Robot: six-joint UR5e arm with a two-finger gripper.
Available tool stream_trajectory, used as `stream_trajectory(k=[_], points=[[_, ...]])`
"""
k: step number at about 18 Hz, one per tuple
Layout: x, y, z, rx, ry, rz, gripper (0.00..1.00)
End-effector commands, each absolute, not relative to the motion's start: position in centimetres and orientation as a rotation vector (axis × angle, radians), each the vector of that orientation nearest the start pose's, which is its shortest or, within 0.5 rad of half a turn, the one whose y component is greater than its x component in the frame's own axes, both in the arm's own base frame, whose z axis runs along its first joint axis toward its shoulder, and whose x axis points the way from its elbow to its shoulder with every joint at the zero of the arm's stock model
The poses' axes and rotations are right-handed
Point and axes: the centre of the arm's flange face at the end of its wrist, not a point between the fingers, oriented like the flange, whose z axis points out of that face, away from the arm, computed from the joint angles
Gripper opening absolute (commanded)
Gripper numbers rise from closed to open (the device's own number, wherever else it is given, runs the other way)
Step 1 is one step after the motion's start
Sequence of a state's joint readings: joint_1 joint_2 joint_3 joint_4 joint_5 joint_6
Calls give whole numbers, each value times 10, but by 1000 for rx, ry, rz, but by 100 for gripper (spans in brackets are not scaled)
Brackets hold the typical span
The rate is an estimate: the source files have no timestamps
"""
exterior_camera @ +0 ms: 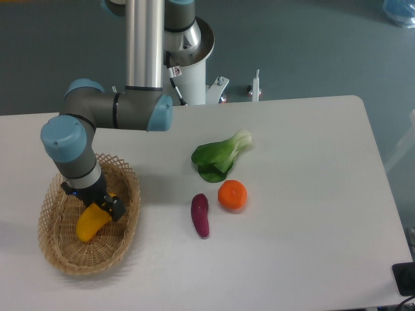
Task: Pick up the mango from the basket
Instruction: 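Close the gripper around the yellow mango in the basket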
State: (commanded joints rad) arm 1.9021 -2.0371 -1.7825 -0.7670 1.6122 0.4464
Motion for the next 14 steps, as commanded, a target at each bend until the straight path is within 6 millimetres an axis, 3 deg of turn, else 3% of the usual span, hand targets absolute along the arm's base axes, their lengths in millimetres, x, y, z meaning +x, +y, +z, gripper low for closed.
stream_trajectory(k=[7,13,14], points=[[-75,617,224,-3009,178,140,66],[-82,614,263,-2948,167,170,66],[-90,611,279,-2925,145,182,56]])
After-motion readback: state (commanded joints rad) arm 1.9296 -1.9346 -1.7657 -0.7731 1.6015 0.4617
